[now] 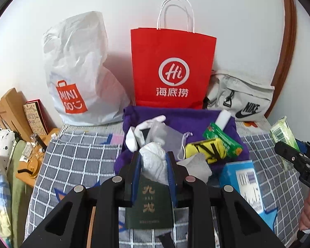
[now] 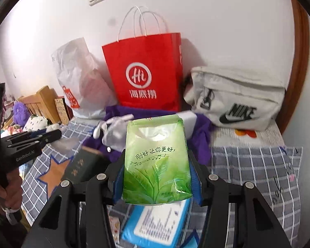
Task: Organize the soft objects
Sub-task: 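Lift the tissue pack and white cloth and carry them over the purple towel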
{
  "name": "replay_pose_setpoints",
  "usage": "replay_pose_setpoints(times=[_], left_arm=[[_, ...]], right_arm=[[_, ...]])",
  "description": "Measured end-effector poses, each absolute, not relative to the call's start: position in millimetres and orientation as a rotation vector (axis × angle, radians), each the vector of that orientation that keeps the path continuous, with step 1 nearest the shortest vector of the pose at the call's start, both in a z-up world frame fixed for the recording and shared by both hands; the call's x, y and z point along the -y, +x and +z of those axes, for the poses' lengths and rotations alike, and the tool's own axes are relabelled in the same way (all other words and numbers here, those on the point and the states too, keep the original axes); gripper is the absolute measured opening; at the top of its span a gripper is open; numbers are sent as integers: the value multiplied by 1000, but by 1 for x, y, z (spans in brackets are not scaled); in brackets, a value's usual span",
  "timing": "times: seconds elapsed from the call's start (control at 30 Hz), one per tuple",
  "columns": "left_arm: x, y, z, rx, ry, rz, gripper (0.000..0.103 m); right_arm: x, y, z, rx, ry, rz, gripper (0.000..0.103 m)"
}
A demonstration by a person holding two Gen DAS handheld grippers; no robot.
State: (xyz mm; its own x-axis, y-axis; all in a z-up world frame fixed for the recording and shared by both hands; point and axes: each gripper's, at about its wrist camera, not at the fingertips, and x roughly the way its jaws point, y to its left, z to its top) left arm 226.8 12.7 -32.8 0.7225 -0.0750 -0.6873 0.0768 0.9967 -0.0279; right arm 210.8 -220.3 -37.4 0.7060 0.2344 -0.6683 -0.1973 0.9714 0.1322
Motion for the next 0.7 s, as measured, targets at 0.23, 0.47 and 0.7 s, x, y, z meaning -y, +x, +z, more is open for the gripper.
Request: replay_pose_setpoints(times=[0.23,0.47,0.7], left_arm=[[-13,268,-17,-730,3,-81,23],[-7,312,-15,-735,-9,-113,23],[2,350,-38,-795,-45,-154,23]], right_arm=[[208,255,-25,-712,29,267,52],[199,298,-32,-720,27,286,52],[196,331,-66,-789,32,305,52]])
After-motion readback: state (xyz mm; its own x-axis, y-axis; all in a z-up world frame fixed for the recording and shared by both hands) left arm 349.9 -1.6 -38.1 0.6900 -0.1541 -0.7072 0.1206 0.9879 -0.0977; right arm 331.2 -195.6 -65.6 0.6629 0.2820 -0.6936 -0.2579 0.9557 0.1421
